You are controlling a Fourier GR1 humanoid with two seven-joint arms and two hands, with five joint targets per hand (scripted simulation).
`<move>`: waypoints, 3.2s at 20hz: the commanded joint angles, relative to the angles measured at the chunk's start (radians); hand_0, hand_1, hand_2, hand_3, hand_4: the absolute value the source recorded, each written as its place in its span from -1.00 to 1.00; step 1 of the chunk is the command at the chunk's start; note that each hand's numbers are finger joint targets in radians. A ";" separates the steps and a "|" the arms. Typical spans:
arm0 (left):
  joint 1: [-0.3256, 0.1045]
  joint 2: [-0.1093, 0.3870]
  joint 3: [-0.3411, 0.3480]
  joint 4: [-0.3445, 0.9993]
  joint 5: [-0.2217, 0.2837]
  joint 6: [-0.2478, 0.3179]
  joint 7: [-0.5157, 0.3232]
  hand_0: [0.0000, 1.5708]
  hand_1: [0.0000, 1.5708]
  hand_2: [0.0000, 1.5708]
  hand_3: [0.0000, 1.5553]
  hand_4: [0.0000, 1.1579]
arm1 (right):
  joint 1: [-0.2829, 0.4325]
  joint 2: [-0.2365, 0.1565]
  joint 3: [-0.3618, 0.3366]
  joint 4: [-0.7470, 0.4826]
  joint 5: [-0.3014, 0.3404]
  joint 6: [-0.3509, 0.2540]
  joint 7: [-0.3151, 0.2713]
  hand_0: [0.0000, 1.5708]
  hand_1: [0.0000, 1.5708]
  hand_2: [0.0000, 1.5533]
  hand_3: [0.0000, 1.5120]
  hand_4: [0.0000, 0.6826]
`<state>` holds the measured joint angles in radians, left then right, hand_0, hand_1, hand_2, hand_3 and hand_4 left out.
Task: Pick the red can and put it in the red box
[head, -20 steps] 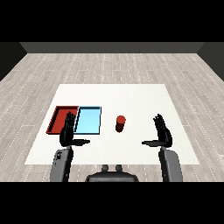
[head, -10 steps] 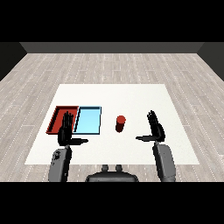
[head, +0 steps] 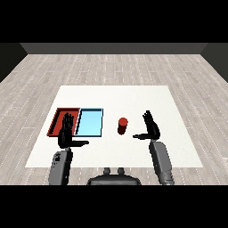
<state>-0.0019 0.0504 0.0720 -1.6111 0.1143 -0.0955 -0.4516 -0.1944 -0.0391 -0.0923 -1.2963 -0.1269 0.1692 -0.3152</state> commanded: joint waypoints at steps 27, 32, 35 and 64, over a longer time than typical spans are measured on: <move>0.025 -0.017 -0.011 0.016 -0.001 -0.008 -0.040 -1.00 -1.00 -1.00 -1.00 -1.00 | -0.163 0.039 0.177 0.322 -0.215 -0.117 -0.126 -1.00 -1.00 -1.00 -1.00 -1.00; -0.025 0.004 0.022 0.100 0.033 -0.048 -0.066 -1.00 -1.00 -1.00 -1.00 -1.00 | -0.229 0.039 0.204 0.387 -0.227 -0.147 -0.120 -1.00 -1.00 -1.00 -1.00 -1.00; -0.013 0.002 0.004 -0.025 0.030 -0.016 0.029 -1.00 -1.00 -1.00 -1.00 -1.00 | -0.211 0.039 0.300 0.375 -0.288 -0.248 -0.144 -1.00 -1.00 -1.00 -1.00 -1.00; 0.048 -0.013 -0.019 -0.086 0.013 -0.002 0.035 -1.00 -1.00 -1.00 -1.00 -1.00 | -0.296 0.039 0.458 0.468 -0.425 -0.335 -0.151 -1.00 -1.00 -1.00 -1.00 -1.00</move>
<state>0.0104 0.0376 0.0662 -1.6411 0.1317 -0.1012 -0.4418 -0.5354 -0.0003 0.2946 -0.7350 -0.5271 -0.1104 -0.5055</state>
